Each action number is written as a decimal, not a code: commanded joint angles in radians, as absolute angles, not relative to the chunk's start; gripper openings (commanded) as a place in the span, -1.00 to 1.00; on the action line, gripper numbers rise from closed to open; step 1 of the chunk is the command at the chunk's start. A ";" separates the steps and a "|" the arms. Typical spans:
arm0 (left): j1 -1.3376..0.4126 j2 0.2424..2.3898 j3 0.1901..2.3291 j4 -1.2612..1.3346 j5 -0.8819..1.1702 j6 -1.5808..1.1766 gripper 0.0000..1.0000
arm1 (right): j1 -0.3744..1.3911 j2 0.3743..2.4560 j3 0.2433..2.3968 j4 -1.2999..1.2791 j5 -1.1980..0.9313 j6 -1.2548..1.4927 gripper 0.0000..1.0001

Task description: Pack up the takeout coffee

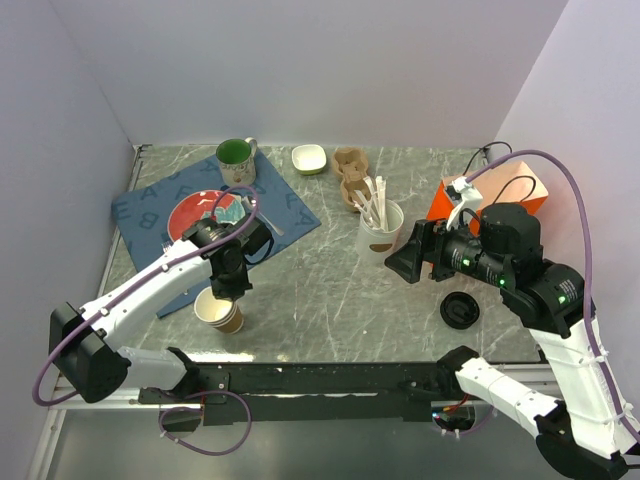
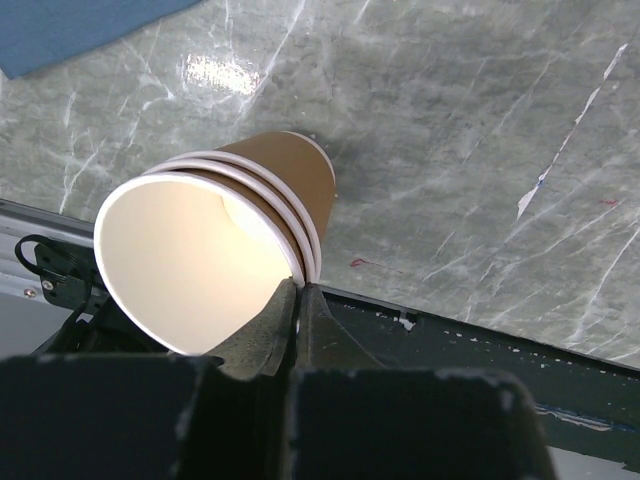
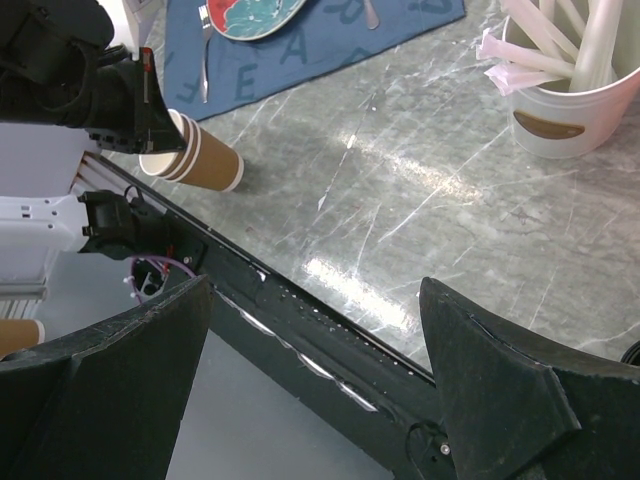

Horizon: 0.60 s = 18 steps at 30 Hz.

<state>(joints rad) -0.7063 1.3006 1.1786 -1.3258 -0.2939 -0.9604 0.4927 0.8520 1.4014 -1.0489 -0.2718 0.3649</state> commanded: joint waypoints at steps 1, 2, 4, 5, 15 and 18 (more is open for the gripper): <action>-0.712 1.299 1.183 -1.338 -0.305 -0.974 -0.91 | 0.488 0.851 1.424 -1.039 -0.262 0.347 0.84; -0.712 1.305 1.177 -1.335 -0.302 -0.971 -0.91 | 0.488 0.854 1.424 -1.037 -0.262 0.347 0.83; -0.712 1.310 1.169 -1.325 -0.296 -0.969 -0.90 | 0.488 0.854 1.424 -1.039 -0.262 0.347 0.84; -0.712 1.315 1.167 -1.324 -0.293 -0.966 -0.87 | 0.488 0.854 1.424 -1.040 -0.261 0.345 0.84; -0.715 1.318 1.172 -1.331 -0.295 -0.968 -0.89 | 0.488 0.845 1.424 -1.051 -0.250 0.342 0.84; -0.715 1.328 1.170 -1.333 -0.295 -0.971 -0.61 | 0.488 0.844 1.420 -1.052 -0.252 0.344 0.84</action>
